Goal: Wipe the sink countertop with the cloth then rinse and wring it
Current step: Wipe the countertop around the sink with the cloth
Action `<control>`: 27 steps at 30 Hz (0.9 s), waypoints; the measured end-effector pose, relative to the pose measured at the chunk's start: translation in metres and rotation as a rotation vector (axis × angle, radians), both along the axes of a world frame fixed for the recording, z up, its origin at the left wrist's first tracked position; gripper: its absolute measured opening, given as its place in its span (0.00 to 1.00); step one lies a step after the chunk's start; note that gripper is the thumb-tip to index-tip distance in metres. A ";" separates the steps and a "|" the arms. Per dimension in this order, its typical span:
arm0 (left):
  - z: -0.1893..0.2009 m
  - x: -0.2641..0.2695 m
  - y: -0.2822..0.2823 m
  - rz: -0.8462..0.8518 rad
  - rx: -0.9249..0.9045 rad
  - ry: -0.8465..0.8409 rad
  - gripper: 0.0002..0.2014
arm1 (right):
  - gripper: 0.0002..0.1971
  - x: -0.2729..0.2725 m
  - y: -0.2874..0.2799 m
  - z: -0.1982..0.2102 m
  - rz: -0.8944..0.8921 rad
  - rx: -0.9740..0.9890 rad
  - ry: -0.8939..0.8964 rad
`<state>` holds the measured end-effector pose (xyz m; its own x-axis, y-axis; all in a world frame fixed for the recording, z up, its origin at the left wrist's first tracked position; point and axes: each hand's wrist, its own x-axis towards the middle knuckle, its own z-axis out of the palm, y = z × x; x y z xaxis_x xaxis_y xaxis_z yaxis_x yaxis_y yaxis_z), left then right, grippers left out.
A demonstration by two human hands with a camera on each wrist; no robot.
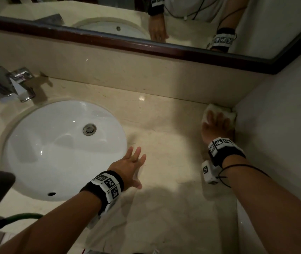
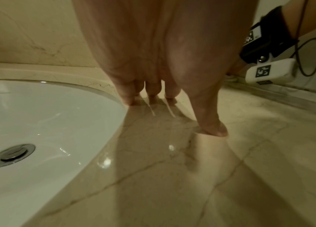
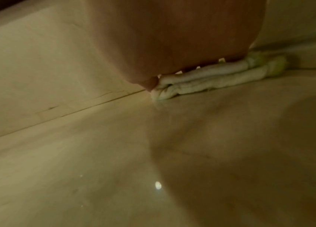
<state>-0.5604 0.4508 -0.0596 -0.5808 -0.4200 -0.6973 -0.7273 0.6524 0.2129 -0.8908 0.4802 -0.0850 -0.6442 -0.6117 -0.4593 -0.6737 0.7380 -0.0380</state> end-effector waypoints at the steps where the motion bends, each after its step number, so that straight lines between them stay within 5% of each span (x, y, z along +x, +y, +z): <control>1: 0.000 0.000 0.000 -0.002 -0.001 0.001 0.54 | 0.29 0.001 0.001 0.001 -0.016 0.007 0.004; 5: 0.001 0.000 0.000 0.007 -0.007 0.011 0.53 | 0.30 0.020 -0.014 0.004 -0.031 0.015 -0.053; 12: -0.001 0.000 0.000 0.017 -0.002 0.009 0.53 | 0.30 0.080 -0.043 0.003 0.271 -0.049 -0.090; 17: -0.002 0.000 0.001 0.017 -0.005 0.004 0.53 | 0.28 0.070 -0.042 0.004 0.403 -0.046 -0.085; 27: -0.002 0.001 0.001 0.010 -0.006 0.010 0.53 | 0.27 -0.003 -0.002 -0.002 0.132 -0.033 -0.006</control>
